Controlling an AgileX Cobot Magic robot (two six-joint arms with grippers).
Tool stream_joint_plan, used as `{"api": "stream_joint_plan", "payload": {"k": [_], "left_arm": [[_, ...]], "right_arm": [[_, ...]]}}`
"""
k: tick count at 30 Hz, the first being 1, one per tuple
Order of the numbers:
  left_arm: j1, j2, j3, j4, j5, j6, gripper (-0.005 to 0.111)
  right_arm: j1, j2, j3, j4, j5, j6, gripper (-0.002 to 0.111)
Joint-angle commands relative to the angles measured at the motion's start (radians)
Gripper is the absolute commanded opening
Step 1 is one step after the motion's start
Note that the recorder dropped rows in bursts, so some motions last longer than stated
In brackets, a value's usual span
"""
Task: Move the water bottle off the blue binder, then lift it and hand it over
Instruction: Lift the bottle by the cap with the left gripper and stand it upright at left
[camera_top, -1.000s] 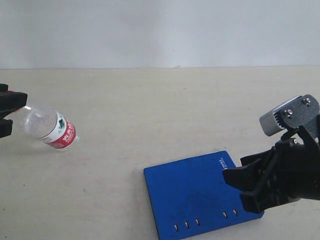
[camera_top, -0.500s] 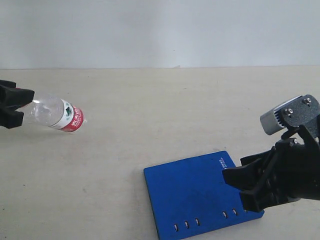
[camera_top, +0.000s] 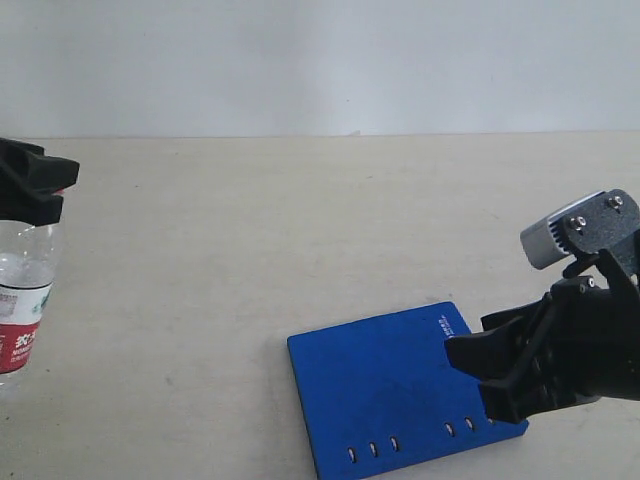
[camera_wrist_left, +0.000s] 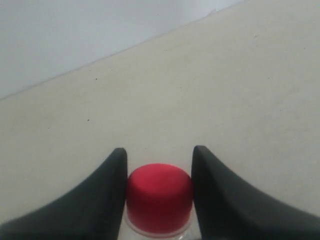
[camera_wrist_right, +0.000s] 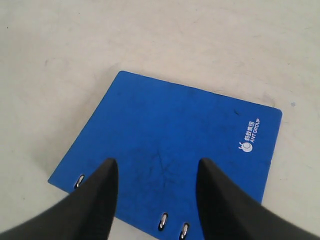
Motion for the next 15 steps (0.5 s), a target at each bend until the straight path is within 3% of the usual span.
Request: {"api": "stream_joint_plan", "payload": {"k": [1, 15], "left_arm": [[-0.001, -0.003, -0.014, -0.019, 0.006, 0.006, 0.007], [-0.001, 0.038, -0.133, -0.019, 0.012, 0.000, 0.007]], "right_arm": [[-0.001, 0.000, 0.003, -0.003, 0.003, 0.000, 0.045], [-0.001, 0.000, 0.003, -0.007, -0.008, -0.002, 0.045]]}}
